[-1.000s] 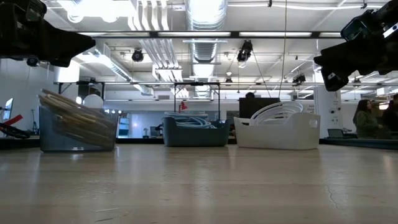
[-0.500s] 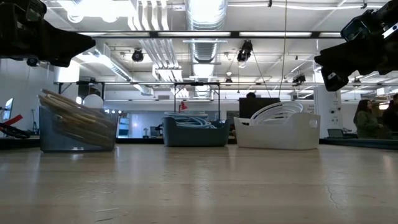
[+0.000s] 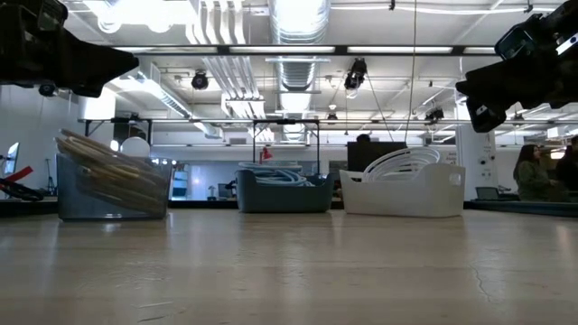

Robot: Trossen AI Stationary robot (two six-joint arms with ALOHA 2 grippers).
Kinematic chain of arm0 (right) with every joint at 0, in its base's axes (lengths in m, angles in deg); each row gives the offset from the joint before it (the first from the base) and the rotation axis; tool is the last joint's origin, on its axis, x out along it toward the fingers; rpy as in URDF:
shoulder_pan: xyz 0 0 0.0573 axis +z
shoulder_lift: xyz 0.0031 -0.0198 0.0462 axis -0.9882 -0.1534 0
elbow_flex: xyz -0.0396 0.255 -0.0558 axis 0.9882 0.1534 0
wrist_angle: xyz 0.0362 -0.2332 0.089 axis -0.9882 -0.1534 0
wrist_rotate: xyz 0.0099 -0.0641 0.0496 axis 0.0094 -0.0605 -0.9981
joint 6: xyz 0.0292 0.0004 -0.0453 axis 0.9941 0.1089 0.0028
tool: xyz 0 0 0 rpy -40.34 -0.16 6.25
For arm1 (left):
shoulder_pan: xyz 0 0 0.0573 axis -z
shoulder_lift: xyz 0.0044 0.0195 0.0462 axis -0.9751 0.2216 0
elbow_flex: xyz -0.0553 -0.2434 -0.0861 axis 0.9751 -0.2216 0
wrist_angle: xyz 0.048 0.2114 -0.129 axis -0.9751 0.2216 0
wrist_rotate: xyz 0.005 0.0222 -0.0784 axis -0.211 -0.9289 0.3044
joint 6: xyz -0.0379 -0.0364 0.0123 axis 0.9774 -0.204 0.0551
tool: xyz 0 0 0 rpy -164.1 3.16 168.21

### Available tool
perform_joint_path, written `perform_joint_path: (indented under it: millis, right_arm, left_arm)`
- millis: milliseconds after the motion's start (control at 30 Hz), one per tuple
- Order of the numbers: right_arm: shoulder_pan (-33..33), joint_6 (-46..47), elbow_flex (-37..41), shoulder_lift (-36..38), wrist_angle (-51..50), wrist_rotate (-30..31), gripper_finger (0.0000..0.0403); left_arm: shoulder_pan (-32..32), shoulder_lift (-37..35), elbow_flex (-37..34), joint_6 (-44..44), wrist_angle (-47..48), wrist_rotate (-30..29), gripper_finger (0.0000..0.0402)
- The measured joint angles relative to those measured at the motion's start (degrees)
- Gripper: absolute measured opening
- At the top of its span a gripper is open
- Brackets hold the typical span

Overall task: Sort HDMI cables
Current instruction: Return to Home Position

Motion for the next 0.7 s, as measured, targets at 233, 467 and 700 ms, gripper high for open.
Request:
perform_joint_path:
  millis: [233,467,700]
  right_arm:
    - [0.0,0.0,0.0,0.0,0.0,0.0,0.0081]
    - [0.0,0.0,0.0,0.0,0.0,0.0,0.0068]
    - [0.0,0.0,0.0,0.0,0.0,0.0,0.0076]
  left_arm:
    - [0.0,0.0,0.0,0.0,0.0,0.0,0.0103]
    - [0.0,0.0,0.0,0.0,0.0,0.0,0.0103]
    - [0.0,0.0,0.0,0.0,0.0,0.0,0.0103]
